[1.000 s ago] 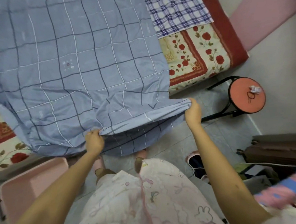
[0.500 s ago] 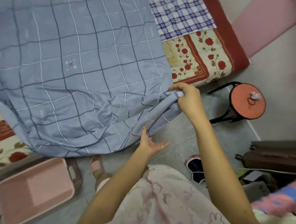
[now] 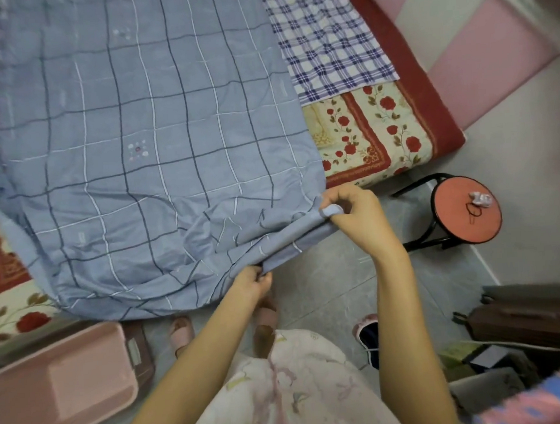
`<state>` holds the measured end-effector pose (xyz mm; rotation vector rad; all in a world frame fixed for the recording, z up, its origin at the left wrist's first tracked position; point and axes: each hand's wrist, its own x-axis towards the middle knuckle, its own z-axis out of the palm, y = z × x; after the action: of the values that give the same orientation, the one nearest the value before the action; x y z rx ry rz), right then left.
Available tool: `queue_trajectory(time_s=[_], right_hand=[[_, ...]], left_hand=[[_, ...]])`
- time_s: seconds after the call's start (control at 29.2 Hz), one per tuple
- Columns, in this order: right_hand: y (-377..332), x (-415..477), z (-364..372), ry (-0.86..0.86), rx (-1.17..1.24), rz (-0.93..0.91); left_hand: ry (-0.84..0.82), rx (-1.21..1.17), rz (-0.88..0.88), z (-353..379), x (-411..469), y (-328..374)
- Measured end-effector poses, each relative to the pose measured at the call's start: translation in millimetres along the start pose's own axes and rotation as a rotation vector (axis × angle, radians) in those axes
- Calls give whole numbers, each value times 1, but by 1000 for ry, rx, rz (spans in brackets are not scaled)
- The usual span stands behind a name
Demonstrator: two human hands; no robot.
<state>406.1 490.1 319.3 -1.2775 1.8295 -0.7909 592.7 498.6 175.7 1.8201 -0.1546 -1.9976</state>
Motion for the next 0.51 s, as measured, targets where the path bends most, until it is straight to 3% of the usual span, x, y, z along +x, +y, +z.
queue_trajectory(time_s=[0.07, 0.14, 0.21, 0.38, 0.51], right_hand=[[-2, 2, 0, -74, -72, -10], [-4, 3, -2, -160, -150, -1], [-8, 3, -5, -232, -170, 8], [-22, -1, -14, -304, -150, -23], [-28, -6, -15, -221, -30, -78]], left_hand=[[-30, -488, -168, 0, 0, 3], [52, -641, -222, -6, 8, 2], [80, -532, -253, -9, 8, 0], [-154, -434, -241, -2, 0, 8], [-215, -405, -180, 6, -2, 10]])
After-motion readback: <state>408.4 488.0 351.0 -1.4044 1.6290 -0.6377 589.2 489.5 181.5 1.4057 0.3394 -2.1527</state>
